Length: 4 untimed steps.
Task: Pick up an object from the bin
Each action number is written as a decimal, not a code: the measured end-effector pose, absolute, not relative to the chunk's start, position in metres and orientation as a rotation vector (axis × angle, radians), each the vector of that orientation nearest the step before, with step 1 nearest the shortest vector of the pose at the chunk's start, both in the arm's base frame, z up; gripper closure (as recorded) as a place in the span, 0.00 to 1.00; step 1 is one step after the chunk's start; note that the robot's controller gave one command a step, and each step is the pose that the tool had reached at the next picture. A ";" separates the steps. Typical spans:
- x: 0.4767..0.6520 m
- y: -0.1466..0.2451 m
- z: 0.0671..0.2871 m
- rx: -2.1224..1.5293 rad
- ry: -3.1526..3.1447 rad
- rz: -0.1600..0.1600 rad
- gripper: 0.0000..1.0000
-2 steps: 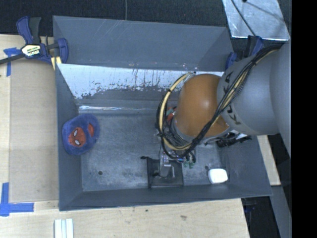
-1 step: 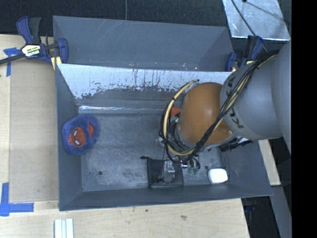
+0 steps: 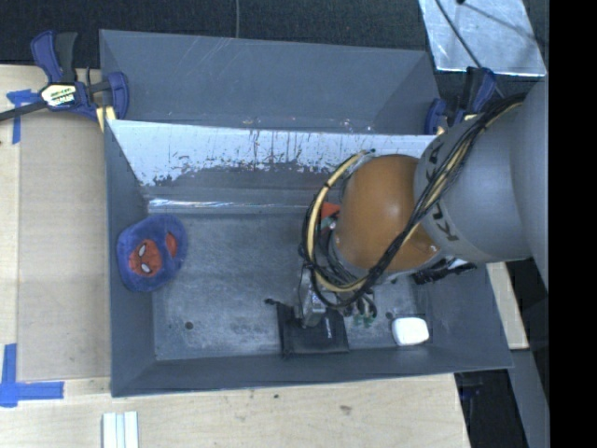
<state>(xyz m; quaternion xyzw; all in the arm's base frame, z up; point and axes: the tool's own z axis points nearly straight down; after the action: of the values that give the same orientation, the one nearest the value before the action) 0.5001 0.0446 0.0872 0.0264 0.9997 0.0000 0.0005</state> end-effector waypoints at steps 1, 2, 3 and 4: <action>0.509 0.048 0.196 -0.245 3.122 0.000 1.00; 0.508 0.047 0.193 -0.242 3.129 0.000 0.00; 0.494 0.058 0.066 -0.356 3.125 0.001 0.00; 0.497 0.057 0.071 -0.352 3.118 0.001 1.00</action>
Offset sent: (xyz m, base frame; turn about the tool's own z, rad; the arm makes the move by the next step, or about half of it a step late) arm 0.0070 0.0032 0.1061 -0.2094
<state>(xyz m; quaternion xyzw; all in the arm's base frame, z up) 0.4967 0.0574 0.0705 -0.1122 0.9937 0.0002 0.0021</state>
